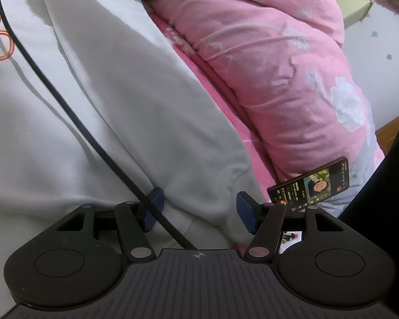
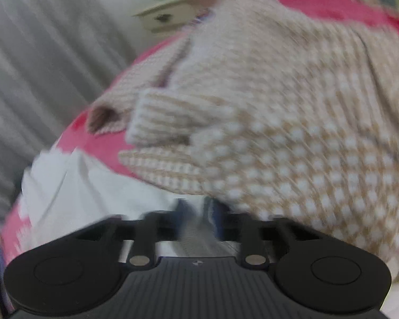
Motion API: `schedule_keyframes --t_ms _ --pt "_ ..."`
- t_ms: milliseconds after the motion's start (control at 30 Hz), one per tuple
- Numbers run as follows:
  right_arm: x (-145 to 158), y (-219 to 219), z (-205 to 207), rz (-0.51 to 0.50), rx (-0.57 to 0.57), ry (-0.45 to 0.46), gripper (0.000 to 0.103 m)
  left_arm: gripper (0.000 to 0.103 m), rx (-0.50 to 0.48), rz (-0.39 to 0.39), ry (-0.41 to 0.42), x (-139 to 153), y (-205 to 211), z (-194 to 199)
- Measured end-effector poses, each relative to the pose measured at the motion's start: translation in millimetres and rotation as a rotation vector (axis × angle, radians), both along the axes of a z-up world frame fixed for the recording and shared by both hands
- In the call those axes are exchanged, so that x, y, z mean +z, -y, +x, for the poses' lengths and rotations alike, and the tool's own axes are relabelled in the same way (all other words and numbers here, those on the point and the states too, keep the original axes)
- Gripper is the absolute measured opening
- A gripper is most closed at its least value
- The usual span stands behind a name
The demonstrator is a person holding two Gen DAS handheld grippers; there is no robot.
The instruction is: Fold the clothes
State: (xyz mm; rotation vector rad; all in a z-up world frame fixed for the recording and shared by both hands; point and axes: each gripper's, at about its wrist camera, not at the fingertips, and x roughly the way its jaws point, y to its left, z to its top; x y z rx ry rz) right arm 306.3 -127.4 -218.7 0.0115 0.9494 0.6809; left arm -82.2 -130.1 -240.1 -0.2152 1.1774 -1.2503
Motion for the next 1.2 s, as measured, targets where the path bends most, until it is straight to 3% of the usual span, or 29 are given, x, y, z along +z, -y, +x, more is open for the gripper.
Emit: schedule_keyframes --t_ms 133,267,333,433,467,500,633,800,1067,1200 --pt "10.0 -17.1 -40.6 -0.121 0.062 0.341 0.005 0.061 -0.001 -0.002 0.002 -0.4 -0.3 -0.1" --pt "-10.7 -39.2 -54.0 -0.297 0.096 0.509 0.007 0.061 -0.002 0.003 0.013 0.3 0.9 -1.3" --pt "-13.1 -41.1 -54.7 -0.332 0.082 0.535 0.012 0.061 -0.002 0.004 0.02 0.8 1.0 -2.4" --pt "5.3 -29.0 -53.9 -0.236 0.001 0.548 0.026 0.061 0.002 0.005 0.021 1.4 0.7 -3.0" --pt "13.9 -22.1 -53.8 -0.192 -0.034 0.551 0.04 0.061 0.003 0.005 0.02 1.5 0.7 -2.9" --pt "24.4 -12.9 -54.1 -0.15 -0.07 0.554 0.046 0.061 0.004 0.006 0.019 1.6 0.7 -2.9" --pt "62.1 22.1 -58.7 -0.079 -0.137 0.558 0.046 0.061 0.008 0.009 0.016 1.8 1.1 -3.1" --pt "99.1 66.7 -87.5 -0.116 -0.18 0.582 0.046 0.062 0.029 0.017 0.004 8.2 -0.8 -3.1" --pt "156.7 139.9 -163.0 -0.141 -0.297 0.662 0.046 0.067 -0.028 -0.008 0.058 42.1 -25.0 -22.5" --pt "191.7 174.3 -211.1 -0.094 -0.368 0.717 0.046 0.069 0.051 0.023 0.096 62.7 -57.2 -28.1"
